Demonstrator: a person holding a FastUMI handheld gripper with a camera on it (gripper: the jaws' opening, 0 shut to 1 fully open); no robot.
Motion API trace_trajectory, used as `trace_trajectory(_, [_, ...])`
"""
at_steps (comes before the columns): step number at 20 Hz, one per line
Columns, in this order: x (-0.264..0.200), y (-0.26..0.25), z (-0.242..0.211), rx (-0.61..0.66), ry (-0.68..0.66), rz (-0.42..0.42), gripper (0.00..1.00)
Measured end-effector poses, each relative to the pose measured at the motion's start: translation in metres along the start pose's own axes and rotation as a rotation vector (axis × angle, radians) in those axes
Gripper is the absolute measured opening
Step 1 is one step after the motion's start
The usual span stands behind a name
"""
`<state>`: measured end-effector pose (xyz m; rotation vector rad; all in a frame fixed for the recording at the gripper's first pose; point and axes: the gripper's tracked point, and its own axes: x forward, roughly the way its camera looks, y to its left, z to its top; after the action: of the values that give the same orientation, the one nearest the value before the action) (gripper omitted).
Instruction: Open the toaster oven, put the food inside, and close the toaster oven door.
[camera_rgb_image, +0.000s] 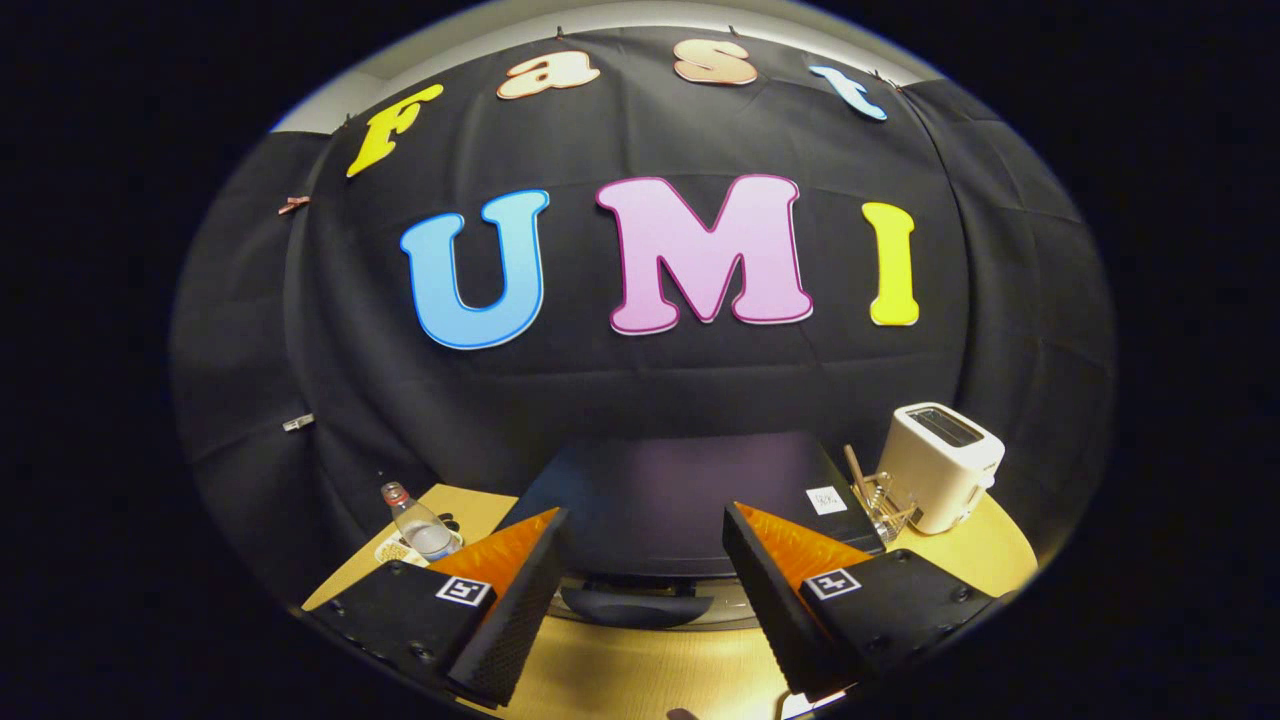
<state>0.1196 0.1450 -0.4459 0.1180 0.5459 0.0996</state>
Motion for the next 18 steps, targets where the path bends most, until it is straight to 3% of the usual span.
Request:
trace_trajectory(7, [0.025,0.002,-0.067,-0.025,0.102,-0.042,0.99])
trace_trajectory(12, [0.034,0.001,-0.073,-0.054,0.084,-0.091,0.99])
trace_trajectory(18, [0.005,0.005,-0.098,-0.05,0.172,-0.069,0.99])
